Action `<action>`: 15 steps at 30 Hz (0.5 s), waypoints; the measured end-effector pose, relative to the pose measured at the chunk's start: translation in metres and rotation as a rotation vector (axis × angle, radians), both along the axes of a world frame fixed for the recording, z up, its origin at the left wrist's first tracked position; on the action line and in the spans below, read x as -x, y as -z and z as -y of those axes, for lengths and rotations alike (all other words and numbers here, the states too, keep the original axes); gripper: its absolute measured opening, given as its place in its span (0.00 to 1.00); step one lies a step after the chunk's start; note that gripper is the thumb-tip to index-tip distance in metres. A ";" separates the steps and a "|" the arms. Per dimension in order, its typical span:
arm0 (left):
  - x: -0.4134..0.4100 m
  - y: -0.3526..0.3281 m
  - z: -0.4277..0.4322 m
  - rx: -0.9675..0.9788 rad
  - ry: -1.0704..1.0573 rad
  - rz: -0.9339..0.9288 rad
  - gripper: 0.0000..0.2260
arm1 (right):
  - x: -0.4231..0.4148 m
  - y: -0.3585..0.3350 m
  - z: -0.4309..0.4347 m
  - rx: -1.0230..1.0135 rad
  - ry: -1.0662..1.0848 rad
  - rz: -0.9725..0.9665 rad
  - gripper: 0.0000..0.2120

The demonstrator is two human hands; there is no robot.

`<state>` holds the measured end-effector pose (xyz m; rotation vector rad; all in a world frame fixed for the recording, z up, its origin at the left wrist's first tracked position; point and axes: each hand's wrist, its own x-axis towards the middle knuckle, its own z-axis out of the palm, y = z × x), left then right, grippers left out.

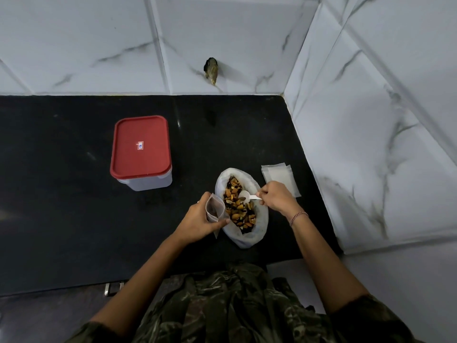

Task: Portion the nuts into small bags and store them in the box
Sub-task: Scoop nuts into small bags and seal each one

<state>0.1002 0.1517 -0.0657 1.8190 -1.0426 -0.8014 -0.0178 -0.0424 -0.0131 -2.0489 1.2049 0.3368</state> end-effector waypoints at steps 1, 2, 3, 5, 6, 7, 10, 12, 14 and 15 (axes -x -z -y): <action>0.000 0.000 0.001 0.003 0.002 0.005 0.20 | 0.003 0.003 -0.001 -0.012 0.002 -0.008 0.09; 0.000 0.000 0.001 0.007 0.003 0.008 0.20 | 0.005 0.003 -0.002 -0.025 -0.001 -0.006 0.09; 0.000 0.000 0.001 0.008 0.005 0.008 0.20 | 0.005 0.001 -0.002 -0.029 -0.018 0.003 0.09; 0.002 0.000 0.001 0.011 0.011 0.000 0.19 | 0.006 0.000 -0.002 -0.001 -0.101 0.007 0.09; 0.003 0.001 0.001 0.015 0.016 -0.002 0.19 | 0.004 -0.001 -0.004 0.033 -0.149 -0.008 0.09; 0.004 0.001 0.001 0.019 0.016 -0.001 0.18 | 0.002 -0.001 -0.006 0.078 -0.186 -0.026 0.09; 0.005 0.001 0.002 0.028 -0.002 0.012 0.18 | -0.002 0.003 -0.009 0.132 -0.170 -0.030 0.08; 0.004 0.001 0.002 0.026 -0.011 0.019 0.18 | 0.005 0.004 -0.009 0.058 -0.094 0.010 0.08; 0.005 0.001 0.002 0.028 -0.011 0.020 0.18 | 0.015 0.004 -0.007 0.023 -0.028 0.060 0.08; 0.006 0.001 0.002 0.031 -0.012 0.017 0.18 | 0.019 0.004 -0.005 0.022 0.003 0.085 0.09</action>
